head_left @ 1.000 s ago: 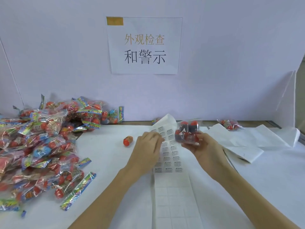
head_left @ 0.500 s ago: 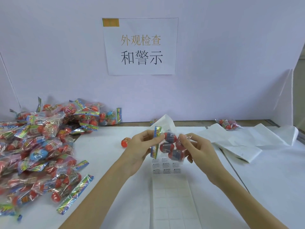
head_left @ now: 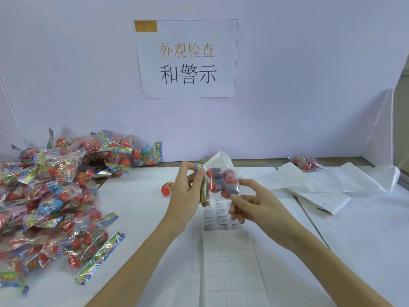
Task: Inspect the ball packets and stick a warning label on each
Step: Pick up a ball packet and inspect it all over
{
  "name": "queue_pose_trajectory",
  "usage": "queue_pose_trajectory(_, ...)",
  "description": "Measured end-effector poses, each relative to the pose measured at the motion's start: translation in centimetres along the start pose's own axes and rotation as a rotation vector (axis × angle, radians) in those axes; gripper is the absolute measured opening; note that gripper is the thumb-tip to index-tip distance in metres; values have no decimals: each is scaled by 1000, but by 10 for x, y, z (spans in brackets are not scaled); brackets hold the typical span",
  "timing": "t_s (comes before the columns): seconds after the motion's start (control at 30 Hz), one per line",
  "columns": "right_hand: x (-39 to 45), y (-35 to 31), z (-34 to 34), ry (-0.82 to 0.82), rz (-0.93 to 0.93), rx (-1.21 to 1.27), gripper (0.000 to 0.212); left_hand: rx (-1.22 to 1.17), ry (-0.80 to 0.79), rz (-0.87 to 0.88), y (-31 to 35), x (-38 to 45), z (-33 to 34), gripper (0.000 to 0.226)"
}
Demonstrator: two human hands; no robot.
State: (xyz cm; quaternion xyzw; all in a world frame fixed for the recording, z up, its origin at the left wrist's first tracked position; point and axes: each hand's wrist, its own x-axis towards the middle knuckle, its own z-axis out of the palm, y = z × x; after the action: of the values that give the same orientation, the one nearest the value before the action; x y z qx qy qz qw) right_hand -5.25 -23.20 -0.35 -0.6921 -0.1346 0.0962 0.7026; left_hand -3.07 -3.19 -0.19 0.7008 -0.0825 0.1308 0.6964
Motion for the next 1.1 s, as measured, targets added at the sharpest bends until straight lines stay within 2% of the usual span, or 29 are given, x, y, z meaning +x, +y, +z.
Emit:
queue_pose_trajectory(0.17,-3,-7,-6,-27,-12,-12,38,56,7,-14,1,3,-4,19)
queue_pose_trajectory(0.3,-3,-12,-4,-103,60,41,45,56,-1,-42,3,3,-6,18)
queue_pose_trajectory(0.37,-5,-16,-3,-153,162,91,48,32,-84,-65,6,2,-8,16)
queue_pose_trajectory(0.43,-6,-17,-5,-205,221,97,61,31,-202,-61,9,0,-9,17)
queue_pose_trajectory(0.47,-5,-16,-7,-211,216,82,67,59,-247,-55,11,-1,-9,18)
queue_pose_trajectory(0.53,-4,-14,-8,-195,159,38,67,108,-272,-58,14,-2,-8,25)
queue_pose_trajectory(0.63,-6,-11,-6,-182,103,-73,57,129,-154,-86,15,0,-5,37)
queue_pose_trajectory(0.7,-6,-9,-3,-183,92,-137,49,182,-73,-61,14,0,-4,28)
queue_pose_trajectory(0.83,-2,-7,-1,-45,-30,-320,40,132,-57,21,16,-3,-3,22)
queue_pose_trajectory(0.93,-1,-9,-1,-29,-62,-162,40,140,-37,51,19,-4,-2,22)
queue_pose_trajectory(1.1,0,-12,-12,-115,69,123,39,230,17,122,16,-2,-1,18)
